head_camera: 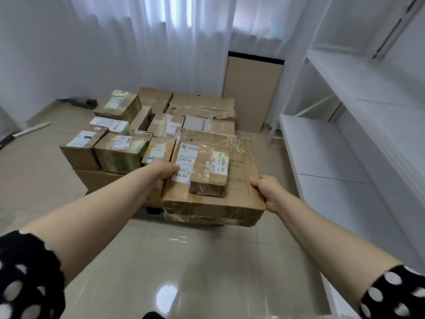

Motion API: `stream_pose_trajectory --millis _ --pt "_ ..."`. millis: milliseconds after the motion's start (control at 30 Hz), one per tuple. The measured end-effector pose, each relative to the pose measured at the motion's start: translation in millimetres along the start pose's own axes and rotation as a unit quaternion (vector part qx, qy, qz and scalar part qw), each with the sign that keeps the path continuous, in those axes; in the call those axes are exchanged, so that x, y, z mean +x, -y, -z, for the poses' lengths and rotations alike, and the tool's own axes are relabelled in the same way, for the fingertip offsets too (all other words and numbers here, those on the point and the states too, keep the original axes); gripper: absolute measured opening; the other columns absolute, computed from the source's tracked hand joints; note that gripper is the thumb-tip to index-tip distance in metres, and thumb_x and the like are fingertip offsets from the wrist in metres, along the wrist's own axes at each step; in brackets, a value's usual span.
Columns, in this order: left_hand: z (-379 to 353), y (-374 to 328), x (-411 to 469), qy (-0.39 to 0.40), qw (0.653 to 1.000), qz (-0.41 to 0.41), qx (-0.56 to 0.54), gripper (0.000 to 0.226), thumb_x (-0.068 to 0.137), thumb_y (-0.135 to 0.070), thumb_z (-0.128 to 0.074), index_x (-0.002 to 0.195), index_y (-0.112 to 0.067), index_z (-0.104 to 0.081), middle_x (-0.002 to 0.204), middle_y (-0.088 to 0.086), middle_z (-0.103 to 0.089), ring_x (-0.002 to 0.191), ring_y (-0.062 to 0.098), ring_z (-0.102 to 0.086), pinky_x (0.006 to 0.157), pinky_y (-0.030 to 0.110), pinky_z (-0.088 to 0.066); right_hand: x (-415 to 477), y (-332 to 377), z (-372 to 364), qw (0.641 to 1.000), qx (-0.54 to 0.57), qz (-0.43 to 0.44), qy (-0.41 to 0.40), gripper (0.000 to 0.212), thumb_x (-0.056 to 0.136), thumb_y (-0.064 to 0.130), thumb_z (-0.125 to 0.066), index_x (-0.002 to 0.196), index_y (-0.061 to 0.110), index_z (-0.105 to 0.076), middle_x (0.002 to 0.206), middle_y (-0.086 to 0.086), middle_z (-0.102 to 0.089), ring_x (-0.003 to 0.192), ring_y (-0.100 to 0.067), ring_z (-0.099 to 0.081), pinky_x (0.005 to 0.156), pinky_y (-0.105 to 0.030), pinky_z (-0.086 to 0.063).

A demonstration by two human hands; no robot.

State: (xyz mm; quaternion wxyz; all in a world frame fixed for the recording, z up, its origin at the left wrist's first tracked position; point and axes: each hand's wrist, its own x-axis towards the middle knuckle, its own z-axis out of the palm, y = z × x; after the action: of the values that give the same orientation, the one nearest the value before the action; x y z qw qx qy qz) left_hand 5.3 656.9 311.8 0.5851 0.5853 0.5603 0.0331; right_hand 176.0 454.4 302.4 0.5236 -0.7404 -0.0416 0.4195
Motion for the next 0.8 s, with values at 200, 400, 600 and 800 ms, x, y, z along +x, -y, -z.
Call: stream_pose_trajectory --millis 200,400,600,800 --pt "77.2 -29.3 97.9 -0.011 0.999 0.008 -0.032 0.025 0.094 -0.014 -0.057 0.116 -0.002 -0.058 0.102 0.013 -0.068 0.091 0.027 -0.065 0.081 0.044 -0.054 79.6 51.6 -98.6 1.0 0.024 -0.004 0.011 0.025 0.093 0.003 -0.054 0.118 0.002 -0.057 0.082 -0.008 -0.065 0.067 -0.019 -0.064 0.043 -0.025 -0.052" --pt "153.8 -76.4 193.9 -0.001 0.999 0.004 -0.037 0.023 0.094 -0.011 -0.057 0.114 0.0 -0.057 0.108 0.013 -0.068 0.093 0.028 -0.066 0.085 0.044 -0.054 149.8 105.1 -188.5 0.999 0.023 -0.026 0.001 0.021 0.095 0.006 -0.053 0.115 0.003 -0.058 0.084 -0.009 -0.066 0.072 -0.021 -0.064 0.049 -0.03 -0.051" --pt "186.1 -116.8 269.2 0.02 0.998 0.006 -0.052 0.029 0.096 -0.01 -0.054 0.122 0.002 -0.056 0.101 0.014 -0.067 0.092 0.027 -0.065 0.085 0.041 -0.053 211.8 144.2 -234.9 0.999 0.021 -0.041 -0.024 0.026 0.096 0.011 -0.052 0.122 0.008 -0.054 0.088 -0.007 -0.065 0.075 -0.02 -0.062 0.055 -0.031 -0.048" --pt "190.3 -150.0 340.5 0.018 0.997 -0.007 -0.078 0.025 0.098 -0.008 -0.051 0.121 0.002 -0.054 0.109 0.016 -0.065 0.09 0.026 -0.061 0.081 0.039 -0.05 287.5 172.9 -261.5 0.998 0.027 -0.051 -0.028 0.026 0.093 0.005 -0.053 0.119 0.004 -0.055 0.085 -0.008 -0.066 0.072 -0.021 -0.064 0.055 -0.03 -0.05"
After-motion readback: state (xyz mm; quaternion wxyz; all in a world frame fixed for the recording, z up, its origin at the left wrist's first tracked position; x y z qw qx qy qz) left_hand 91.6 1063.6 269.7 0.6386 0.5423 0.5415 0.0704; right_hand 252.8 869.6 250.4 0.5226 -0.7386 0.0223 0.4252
